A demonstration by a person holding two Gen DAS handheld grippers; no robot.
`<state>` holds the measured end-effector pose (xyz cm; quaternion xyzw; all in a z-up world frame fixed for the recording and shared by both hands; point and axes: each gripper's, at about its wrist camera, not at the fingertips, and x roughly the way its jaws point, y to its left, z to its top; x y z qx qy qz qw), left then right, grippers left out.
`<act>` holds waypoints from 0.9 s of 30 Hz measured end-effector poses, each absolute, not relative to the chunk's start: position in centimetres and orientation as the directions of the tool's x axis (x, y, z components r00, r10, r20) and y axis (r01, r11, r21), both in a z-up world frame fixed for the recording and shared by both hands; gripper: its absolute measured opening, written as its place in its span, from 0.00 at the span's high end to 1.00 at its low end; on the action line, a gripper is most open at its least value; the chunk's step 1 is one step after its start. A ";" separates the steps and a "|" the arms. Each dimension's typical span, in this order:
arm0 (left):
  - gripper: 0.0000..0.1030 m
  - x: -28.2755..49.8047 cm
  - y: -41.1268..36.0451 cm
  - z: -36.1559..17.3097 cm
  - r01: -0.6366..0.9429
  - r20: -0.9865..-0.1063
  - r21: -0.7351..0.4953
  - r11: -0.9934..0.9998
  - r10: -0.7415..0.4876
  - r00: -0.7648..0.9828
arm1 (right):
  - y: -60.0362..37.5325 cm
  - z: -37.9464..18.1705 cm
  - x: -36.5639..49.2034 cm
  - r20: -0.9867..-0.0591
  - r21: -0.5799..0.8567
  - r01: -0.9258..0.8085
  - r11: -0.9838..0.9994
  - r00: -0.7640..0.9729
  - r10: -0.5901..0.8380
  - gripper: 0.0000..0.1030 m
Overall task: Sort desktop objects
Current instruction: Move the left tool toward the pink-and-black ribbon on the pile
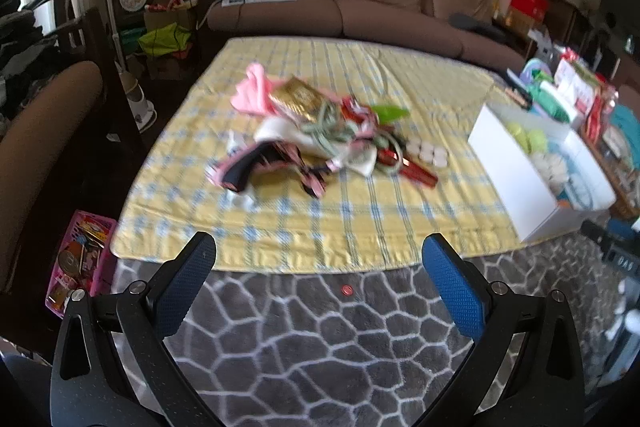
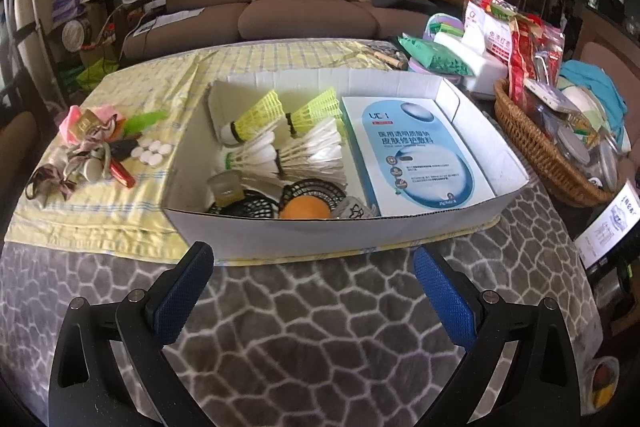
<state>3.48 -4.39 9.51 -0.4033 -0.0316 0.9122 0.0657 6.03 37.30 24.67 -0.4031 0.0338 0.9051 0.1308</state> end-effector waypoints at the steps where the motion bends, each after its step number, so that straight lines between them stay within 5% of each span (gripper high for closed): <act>1: 0.00 3.4 -4.7 10.3 -0.097 -0.728 -0.106 -0.990 0.144 -0.670 | 37.0 25.0 6.2 -0.735 -0.040 -0.263 -0.964 -0.646 0.206 0.02; 11: 0.00 3.6 -9.4 14.0 -0.109 -0.692 -0.087 -0.990 0.139 -0.709 | 32.5 29.3 6.7 -0.689 0.030 -0.179 -0.983 -0.716 0.109 0.01; 22: 0.00 2.1 -14.2 11.1 -0.194 -0.718 -0.081 -0.978 0.192 -0.669 | 24.1 30.8 2.6 -0.655 0.115 0.041 -0.992 -0.748 -0.107 0.02; 27: 0.00 0.5 -13.7 9.8 -0.265 -0.728 -0.097 -0.959 0.250 -0.638 | 21.9 28.9 -0.5 -0.678 0.202 0.099 -0.974 -0.704 -0.212 0.20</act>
